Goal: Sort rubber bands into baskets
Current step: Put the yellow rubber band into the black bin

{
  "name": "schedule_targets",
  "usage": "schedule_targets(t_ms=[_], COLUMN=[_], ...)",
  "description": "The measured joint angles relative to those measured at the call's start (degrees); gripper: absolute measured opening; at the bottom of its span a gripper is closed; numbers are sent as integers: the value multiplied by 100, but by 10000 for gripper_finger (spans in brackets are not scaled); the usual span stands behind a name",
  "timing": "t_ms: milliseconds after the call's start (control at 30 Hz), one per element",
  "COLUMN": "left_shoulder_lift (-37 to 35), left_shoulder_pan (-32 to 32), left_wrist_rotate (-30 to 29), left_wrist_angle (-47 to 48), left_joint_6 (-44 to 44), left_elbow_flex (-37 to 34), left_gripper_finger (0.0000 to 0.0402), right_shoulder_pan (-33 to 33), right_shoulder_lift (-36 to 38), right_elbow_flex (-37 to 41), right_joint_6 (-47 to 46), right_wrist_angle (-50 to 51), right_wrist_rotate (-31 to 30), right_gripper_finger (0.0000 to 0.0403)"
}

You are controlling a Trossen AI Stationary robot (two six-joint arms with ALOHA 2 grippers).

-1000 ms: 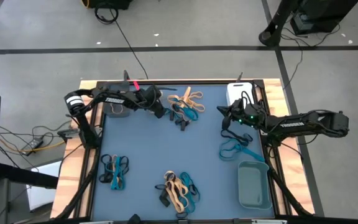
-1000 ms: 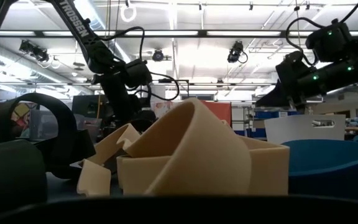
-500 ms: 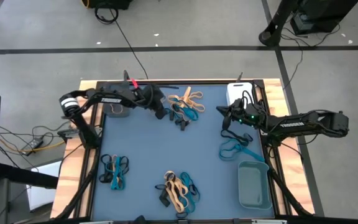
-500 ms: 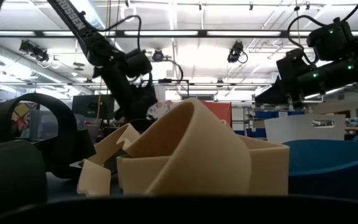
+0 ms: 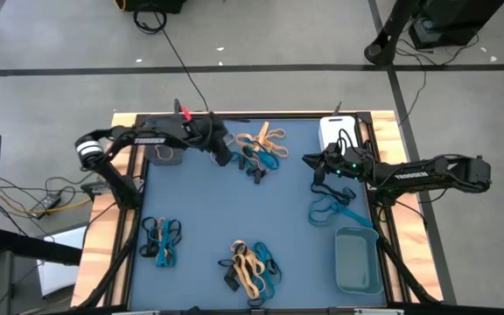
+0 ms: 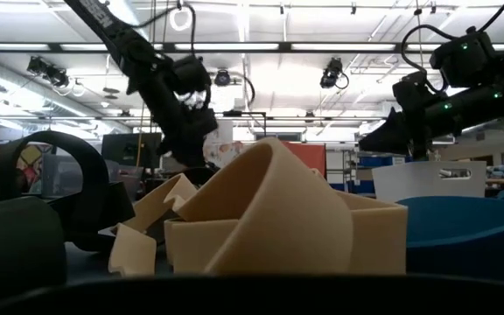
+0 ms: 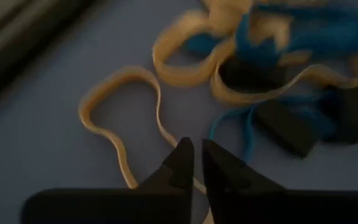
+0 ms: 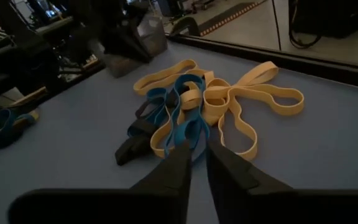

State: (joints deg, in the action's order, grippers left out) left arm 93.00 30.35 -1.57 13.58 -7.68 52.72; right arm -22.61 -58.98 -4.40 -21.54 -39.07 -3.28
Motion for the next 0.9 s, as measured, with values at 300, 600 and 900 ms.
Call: schedule_targets(t_ms=[300,600,900], left_shoulder_lift=[810,841,217], left_shoulder_pan=[0,6,2], left_wrist_rotate=[5,-1,-320], left_wrist_angle=[-304,-242,67], left_joint_6=[1,111,186], left_elbow_flex=[-1,14,1], left_gripper_finger=[135,45,4], right_shoulder_pan=[48,44,44], right_shoulder_lift=[0,0,0], right_elbow_flex=[0,0,0], right_joint_6=[9,9,7], right_wrist_angle=[-28,-26,-25], right_wrist_rotate=[-307,-307,-307], right_gripper_finger=[154,152,51])
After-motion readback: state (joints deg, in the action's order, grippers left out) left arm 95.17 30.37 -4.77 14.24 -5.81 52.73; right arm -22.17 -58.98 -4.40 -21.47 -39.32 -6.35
